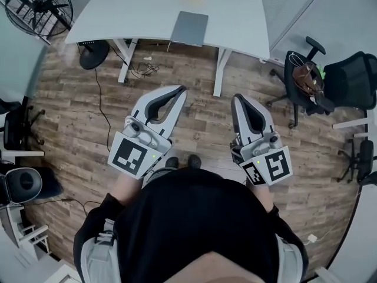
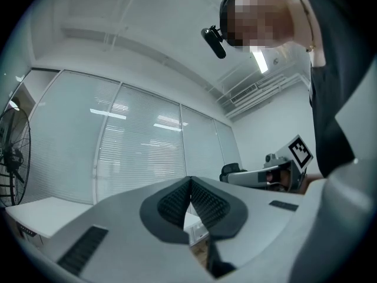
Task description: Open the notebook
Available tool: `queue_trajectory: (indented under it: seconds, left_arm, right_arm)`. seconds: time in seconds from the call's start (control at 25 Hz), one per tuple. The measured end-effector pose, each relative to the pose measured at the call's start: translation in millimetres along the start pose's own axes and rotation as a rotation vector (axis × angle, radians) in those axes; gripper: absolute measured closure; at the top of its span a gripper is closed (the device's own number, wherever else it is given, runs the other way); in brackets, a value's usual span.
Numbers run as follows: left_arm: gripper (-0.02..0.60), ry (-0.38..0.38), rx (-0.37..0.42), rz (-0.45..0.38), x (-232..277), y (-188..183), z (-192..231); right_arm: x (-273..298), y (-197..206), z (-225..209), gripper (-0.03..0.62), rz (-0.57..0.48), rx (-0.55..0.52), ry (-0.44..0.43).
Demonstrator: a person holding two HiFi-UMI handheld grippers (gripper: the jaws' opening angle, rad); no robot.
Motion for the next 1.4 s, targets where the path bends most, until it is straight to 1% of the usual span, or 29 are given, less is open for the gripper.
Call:
queue_trajectory:
  seconds: [0.2, 0.32, 0.44, 0.64, 0.8, 0.92, 1.2, 1.4]
  left_arm:
    - [0.572, 0.009, 0.008, 0.009, 4.8, -3.6, 2.8]
    - [0.572, 0.013, 0.017, 0.006, 7.2, -3.9, -0.9]
    - [0.572, 0.006, 0.02, 0.02, 7.6, -1.9, -4.0]
    - [0.572, -0.027, 0.026, 0.045, 14.7, -0.2, -6.1]
    - [0.572, -0.062, 0.01, 0.048, 13.4, 4.6, -6.3]
    - [0.572, -0.071, -0.005, 0.068, 13.9, 11.3, -3.9]
    - [0.572, -0.046, 0.026, 0.056, 32.1, 13.5, 19.0]
    - [0.572, -0.02, 0.036, 0.044, 55.9, 13.9, 45.2]
  right_arm:
    - [1.0, -3.1, -2.1, 0.589, -0.008, -0.002, -0.002]
    - [-0.5, -0.2, -5.2, 0.589, -0.007, 0.0, -0.008]
    - [-3.9, -0.5, -8.3, 0.589, -0.013, 0.002, -0.014]
    - [-3.7, 0.6, -22.2, 0.589, -0.016, 0.013, -0.035]
    - [-2.3, 2.5, -26.5, 0.589, -0.008, 0.009, -0.058]
    - [-0.4, 3.3, -29.8, 0.589, -0.008, 0.014, -0.061]
    - [21.2, 5.6, -45.6, 0.589, -0.004, 0.015, -0.029]
    - [46.7, -2.3, -61.5, 0.589, -0.007, -0.037, 0.018]
Point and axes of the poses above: the fingertips, and each gripper's own axes: x forward along the fingers, z to its left, y out of its underside, the point moved 5 cm from there along -x, backward along the fingers, and after that the axes turned 13 degrees about z, right-handed, at the moved point
